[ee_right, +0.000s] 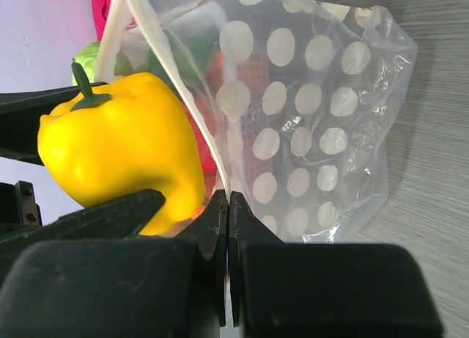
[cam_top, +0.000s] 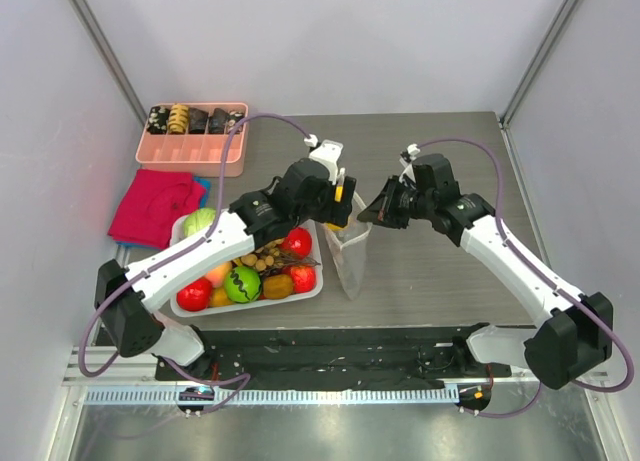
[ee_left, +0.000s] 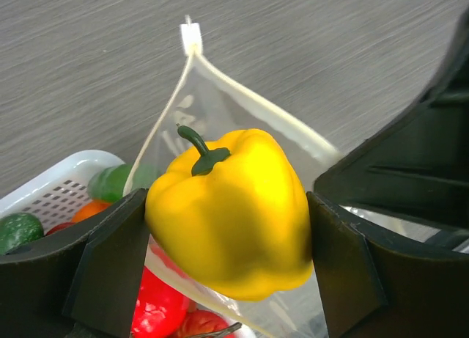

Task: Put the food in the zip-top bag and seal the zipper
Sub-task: Place the fake vegetable in the zipper food storage bag, then pick up the fake fruit from the bin.

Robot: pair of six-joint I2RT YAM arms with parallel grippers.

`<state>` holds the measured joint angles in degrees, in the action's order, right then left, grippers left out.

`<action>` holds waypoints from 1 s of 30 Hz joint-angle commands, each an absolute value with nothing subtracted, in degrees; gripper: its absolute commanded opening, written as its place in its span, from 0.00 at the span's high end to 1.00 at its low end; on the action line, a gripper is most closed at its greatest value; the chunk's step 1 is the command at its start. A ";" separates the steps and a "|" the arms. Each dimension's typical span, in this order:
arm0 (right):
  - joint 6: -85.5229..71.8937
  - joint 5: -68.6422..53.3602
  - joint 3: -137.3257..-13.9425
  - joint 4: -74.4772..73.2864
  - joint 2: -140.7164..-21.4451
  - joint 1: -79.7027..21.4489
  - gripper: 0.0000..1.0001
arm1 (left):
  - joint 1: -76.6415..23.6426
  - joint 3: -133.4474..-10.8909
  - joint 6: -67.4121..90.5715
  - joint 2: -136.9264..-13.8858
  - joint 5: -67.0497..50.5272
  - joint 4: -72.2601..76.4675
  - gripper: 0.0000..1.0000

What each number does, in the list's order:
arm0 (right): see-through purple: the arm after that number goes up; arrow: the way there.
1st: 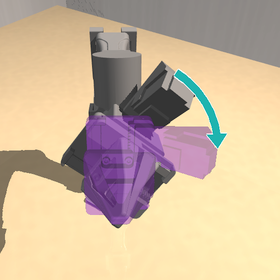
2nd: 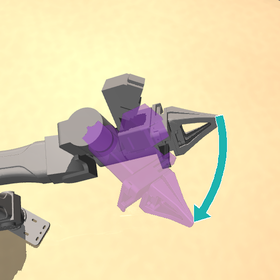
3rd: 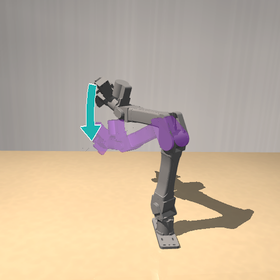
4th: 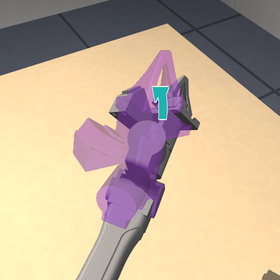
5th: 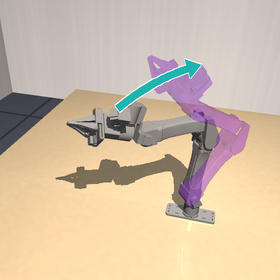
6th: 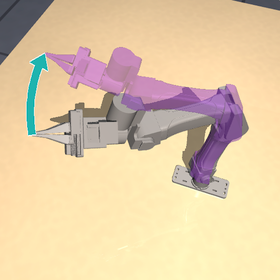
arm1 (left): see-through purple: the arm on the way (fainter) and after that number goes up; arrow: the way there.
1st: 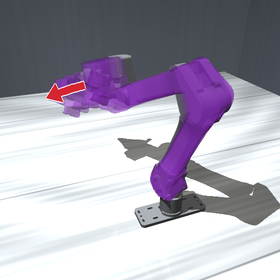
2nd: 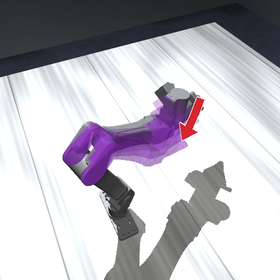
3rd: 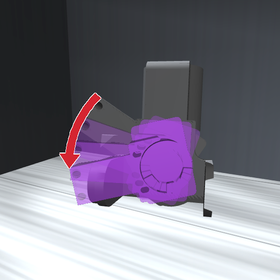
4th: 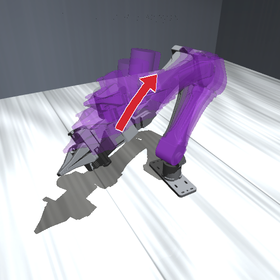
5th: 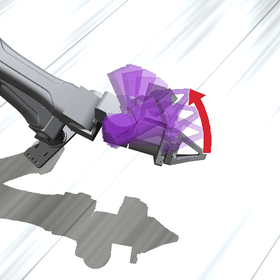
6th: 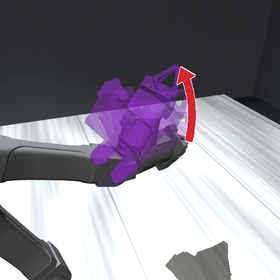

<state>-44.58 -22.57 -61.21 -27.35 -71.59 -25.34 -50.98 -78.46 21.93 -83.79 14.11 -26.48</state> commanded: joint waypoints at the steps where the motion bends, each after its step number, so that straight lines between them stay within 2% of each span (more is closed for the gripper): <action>1: -45.00 -23.29 -59.94 -25.49 -68.56 -24.00 0.99 | -51.06 -80.68 18.11 -84.98 16.88 -27.06 0.41; 2: -44.48 -23.20 -59.77 -25.49 -68.38 -23.91 0.99 | -51.06 -81.55 17.76 -85.16 16.35 -28.38 0.34; 3: -44.12 -23.20 -59.59 -25.49 -68.12 -23.91 0.99 | -50.98 -82.87 17.32 -85.17 15.91 -28.74 0.21; 6: -42.19 -22.94 -59.50 -25.66 -67.50 -23.82 0.99 | -50.98 -84.98 13.55 -83.94 11.72 -28.48 0.00; 11: -37.71 -20.92 -59.24 -27.07 -65.48 -23.73 0.99 | -49.32 -85.52 7.40 -77.46 10.73 -25.93 0.00; 13: -35.95 -20.22 -59.06 -27.86 -64.51 -23.73 0.99 | -46.60 -86.30 4.15 -75.59 3.19 -27.32 0.00; 18: -33.31 -19.25 -59.06 -29.00 -63.37 -23.82 0.99 | -36.85 -91.58 -8.48 -73.74 -14.55 -43.66 0.00; 19: -32.61 -19.16 -59.06 -28.92 -63.37 -23.91 0.99 | -31.61 -91.67 -12.27 -73.22 -21.29 -48.82 0.00; 22: -31.73 -18.90 -58.98 -29.09 -63.37 -23.82 0.99 | -19.83 -91.67 -25.37 -72.25 -31.41 -57.52 0.00; 25: -31.47 -18.90 -58.71 -29.53 -63.54 -23.73 0.99 | -11.28 -96.05 -40.13 -75.05 -36.90 -70.60 0.00; 30: -30.59 -18.63 -58.36 -29.62 -63.90 -23.82 0.99 | -7.65 -96.52 -57.55 -77.96 -37.62 -82.26 0.00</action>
